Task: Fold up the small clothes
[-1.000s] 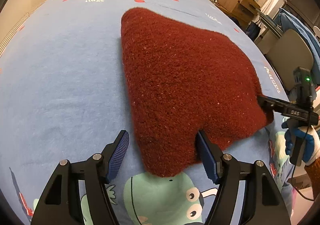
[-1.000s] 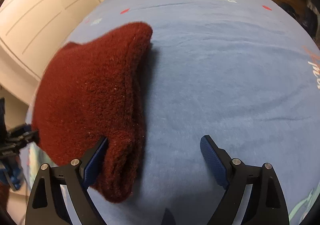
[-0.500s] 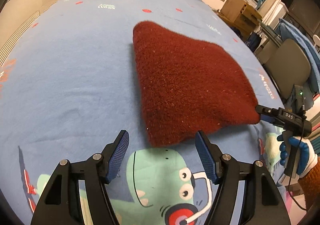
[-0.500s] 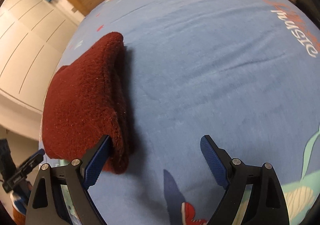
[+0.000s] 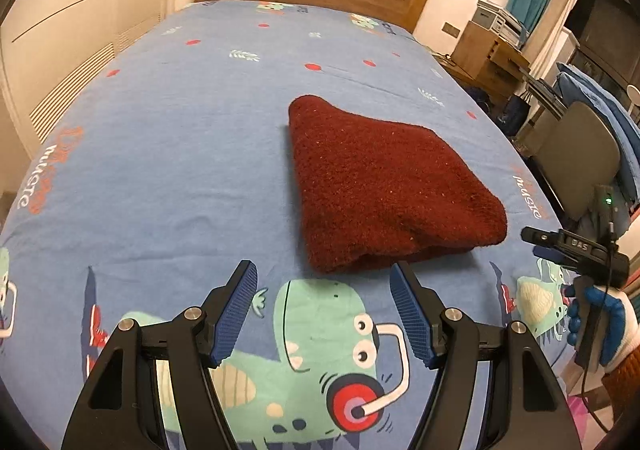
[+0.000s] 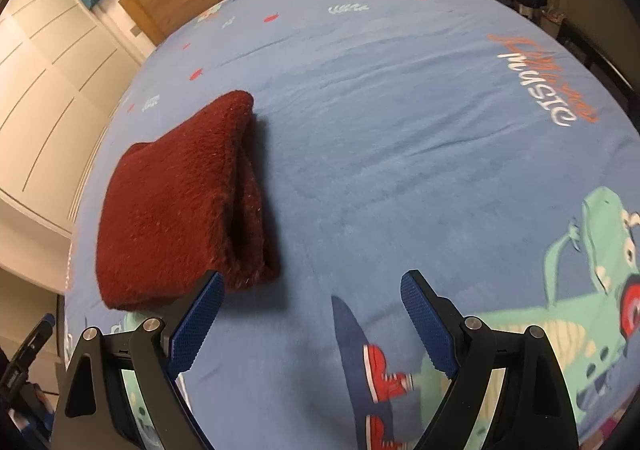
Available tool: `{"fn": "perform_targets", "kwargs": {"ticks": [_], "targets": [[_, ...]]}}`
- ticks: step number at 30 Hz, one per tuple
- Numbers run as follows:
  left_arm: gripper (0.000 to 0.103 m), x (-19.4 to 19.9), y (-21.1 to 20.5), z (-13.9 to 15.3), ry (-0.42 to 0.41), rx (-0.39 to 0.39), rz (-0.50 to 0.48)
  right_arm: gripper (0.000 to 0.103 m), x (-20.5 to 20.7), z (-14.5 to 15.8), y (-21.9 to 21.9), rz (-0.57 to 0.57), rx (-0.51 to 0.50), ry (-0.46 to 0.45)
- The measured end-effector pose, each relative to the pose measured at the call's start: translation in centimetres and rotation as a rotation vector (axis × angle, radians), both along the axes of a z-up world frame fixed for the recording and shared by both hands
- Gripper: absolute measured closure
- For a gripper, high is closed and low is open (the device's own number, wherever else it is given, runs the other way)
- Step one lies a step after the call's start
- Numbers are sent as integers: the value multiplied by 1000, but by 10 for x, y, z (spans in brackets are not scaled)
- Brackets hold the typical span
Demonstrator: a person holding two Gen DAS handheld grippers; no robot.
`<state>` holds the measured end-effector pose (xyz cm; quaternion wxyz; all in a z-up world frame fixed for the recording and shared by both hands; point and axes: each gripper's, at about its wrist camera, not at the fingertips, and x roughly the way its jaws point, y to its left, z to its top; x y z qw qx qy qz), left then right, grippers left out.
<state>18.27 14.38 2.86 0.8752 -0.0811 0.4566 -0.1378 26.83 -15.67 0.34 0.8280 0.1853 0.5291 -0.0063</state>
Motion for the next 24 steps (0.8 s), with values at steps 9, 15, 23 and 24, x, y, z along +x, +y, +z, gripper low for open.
{"fn": "perform_targets", "kwargs": {"ticks": [9, 15, 23, 24], "targets": [[39, -36, -6, 13, -55, 59, 57, 13, -64, 47, 30, 28, -17, -115], [29, -72, -14, 26, -143, 147, 103, 12, -105, 74, 57, 68, -56, -206], [7, -111, -19, 43, -247, 223, 171, 12, -164, 100, 81, 95, -132, -303], [6, -115, -20, 44, -257, 235, 173, 12, -167, 101, 81, 95, -139, -307]]}}
